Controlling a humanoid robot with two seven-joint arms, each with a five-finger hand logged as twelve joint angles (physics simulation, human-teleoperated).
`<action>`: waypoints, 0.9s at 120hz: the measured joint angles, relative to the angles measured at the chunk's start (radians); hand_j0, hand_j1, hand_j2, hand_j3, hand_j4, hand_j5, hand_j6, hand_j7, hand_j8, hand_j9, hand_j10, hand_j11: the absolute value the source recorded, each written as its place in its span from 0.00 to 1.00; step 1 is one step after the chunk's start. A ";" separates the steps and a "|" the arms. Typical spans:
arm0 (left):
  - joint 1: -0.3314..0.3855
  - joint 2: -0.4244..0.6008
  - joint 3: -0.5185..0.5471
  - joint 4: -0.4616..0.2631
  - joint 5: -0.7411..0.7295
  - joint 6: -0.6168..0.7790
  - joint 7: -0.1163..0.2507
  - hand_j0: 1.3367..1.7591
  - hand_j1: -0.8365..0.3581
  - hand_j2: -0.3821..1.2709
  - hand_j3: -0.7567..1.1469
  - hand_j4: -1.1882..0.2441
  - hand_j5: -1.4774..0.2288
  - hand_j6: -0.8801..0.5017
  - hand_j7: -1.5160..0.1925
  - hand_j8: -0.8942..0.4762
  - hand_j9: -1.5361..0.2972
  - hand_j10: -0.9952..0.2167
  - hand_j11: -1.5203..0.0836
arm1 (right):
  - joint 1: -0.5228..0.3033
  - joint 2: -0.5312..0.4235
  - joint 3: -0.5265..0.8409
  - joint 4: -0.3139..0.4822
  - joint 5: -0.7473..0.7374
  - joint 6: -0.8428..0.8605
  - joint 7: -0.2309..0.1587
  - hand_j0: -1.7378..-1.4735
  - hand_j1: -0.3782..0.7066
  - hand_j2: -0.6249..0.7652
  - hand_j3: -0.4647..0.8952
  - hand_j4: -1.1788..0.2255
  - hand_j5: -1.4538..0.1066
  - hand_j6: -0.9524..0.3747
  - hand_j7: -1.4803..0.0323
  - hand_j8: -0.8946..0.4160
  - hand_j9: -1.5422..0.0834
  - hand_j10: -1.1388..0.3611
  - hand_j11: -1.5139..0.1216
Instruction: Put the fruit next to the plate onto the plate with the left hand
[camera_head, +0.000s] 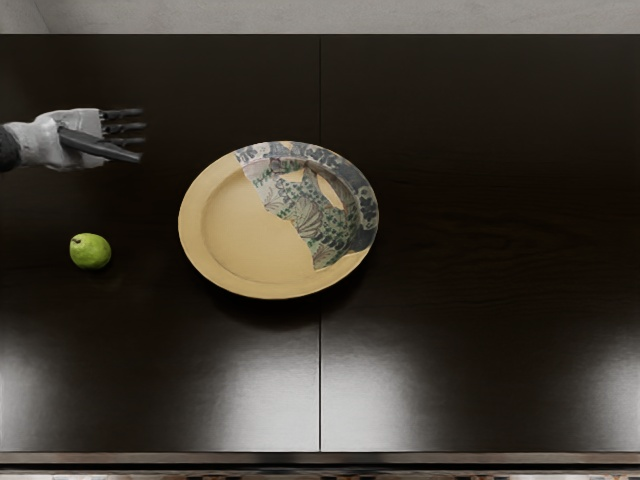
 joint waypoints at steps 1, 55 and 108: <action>-0.002 0.000 0.000 0.000 0.002 0.000 0.001 0.76 0.99 0.23 0.40 0.83 0.87 0.64 0.89 0.65 0.84 0.82 0.95 | 0.000 0.000 -0.001 0.000 0.000 0.000 0.000 0.30 0.03 0.45 0.34 0.84 0.93 0.72 0.98 0.68 0.95 0.76 0.93; -0.053 -0.023 0.002 -0.077 0.387 0.006 0.011 0.76 0.99 0.23 0.40 0.83 0.87 0.64 0.89 0.65 0.84 0.82 0.95 | 0.001 0.000 -0.008 -0.009 0.000 -0.009 0.001 0.30 0.03 0.45 0.34 0.84 0.93 0.72 0.98 0.68 0.95 0.76 0.93; -0.067 0.125 0.166 -0.612 0.668 0.623 0.011 0.76 0.99 0.23 0.40 0.83 0.87 0.64 0.89 0.65 0.84 0.82 0.95 | 0.001 0.000 -0.008 -0.009 0.000 -0.010 0.001 0.30 0.03 0.45 0.34 0.84 0.93 0.72 0.98 0.68 0.95 0.76 0.93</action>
